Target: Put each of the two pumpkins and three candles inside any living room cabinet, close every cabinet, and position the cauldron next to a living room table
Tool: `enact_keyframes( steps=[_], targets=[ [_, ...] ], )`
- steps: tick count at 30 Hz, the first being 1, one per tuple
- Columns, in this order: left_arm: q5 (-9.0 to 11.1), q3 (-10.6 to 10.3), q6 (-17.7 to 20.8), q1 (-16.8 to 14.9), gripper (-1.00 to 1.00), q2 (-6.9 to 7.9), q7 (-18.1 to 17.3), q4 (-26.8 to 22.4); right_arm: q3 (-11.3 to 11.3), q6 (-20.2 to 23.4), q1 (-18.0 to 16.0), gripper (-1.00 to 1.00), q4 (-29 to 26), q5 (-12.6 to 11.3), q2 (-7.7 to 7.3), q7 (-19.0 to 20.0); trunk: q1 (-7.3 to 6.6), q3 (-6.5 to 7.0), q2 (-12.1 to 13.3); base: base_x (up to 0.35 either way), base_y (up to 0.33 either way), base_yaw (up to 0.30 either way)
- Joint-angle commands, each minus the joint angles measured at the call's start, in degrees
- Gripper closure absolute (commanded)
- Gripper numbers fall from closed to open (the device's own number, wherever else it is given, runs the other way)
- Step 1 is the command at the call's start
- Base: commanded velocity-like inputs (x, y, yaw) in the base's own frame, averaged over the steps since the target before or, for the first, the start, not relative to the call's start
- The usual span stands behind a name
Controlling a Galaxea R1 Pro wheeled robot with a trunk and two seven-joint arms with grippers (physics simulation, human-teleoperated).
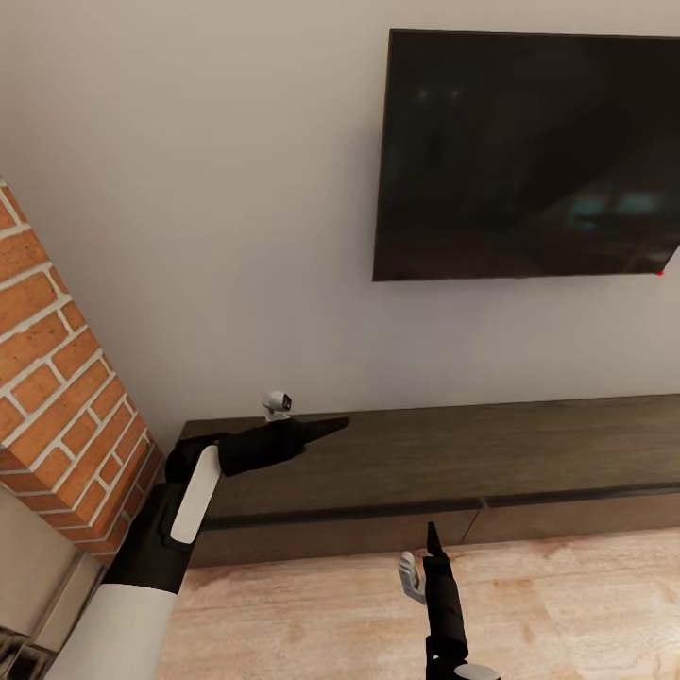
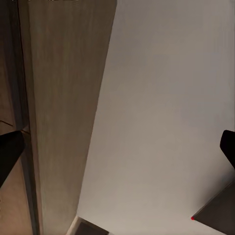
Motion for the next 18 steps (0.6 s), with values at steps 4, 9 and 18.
enact_keyframes(
  steps=[4,9,18],
  targets=[
    [0.03,0.00,0.00,0.00,-1.00,-0.02,-0.02,-0.03,0.01,-0.01,0.00,-1.00,0.00,0.00,0.00,0.00,0.88,-0.72,-1.62,0.000,0.000,0.000],
    [0.03,0.00,-0.05,0.00,-1.00,0.00,-0.07,-0.11,0.01,-0.01,0.03,-1.00,0.00,0.01,0.08,0.00,1.98,-1.62,-3.62,0.000,0.000,0.000],
    [0.03,0.00,-0.07,0.00,-1.00,-0.03,-0.07,-0.13,0.01,-0.01,-0.01,-1.00,0.00,-0.03,0.09,0.00,3.96,-3.24,-7.23,0.000,0.000,0.000]
  ],
)
